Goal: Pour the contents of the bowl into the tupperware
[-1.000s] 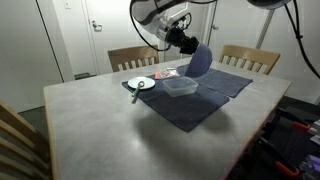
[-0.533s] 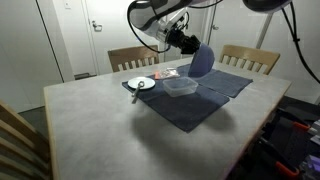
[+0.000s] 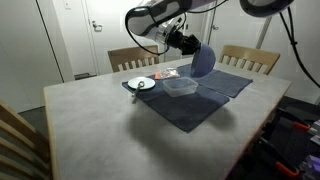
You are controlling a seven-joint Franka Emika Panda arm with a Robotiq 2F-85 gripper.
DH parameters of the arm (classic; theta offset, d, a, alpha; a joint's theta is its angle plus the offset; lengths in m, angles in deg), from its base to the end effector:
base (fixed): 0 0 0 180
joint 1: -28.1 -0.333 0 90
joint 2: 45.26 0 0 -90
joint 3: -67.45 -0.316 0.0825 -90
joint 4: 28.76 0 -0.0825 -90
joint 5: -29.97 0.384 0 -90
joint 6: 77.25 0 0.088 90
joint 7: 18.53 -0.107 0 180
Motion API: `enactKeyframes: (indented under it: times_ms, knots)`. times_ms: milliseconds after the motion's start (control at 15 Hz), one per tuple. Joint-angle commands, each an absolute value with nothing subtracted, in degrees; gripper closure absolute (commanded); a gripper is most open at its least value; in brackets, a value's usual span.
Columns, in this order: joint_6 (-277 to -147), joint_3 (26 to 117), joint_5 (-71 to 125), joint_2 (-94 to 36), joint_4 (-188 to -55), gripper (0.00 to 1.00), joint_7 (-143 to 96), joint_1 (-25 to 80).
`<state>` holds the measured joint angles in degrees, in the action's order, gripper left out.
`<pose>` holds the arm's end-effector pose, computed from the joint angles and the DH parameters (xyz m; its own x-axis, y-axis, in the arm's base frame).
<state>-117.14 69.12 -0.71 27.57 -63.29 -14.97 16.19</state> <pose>0.6594 0.0588 0.2096 0.4685 -0.2735 -0.8401 0.3464 -0.8178 0.4595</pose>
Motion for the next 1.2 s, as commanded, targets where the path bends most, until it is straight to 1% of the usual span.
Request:
enactKeyframes:
  times_ms: [0,533,1133]
  knots:
    - [-115.07,72.66,-2.52,30.17,-59.24,0.99,-10.41,14.31]
    - [-114.94,76.10,-7.29,32.27,-57.41,0.99,-4.62,11.90]
    - [-115.77,76.44,-15.86,32.54,-58.71,0.99,2.09,10.18]
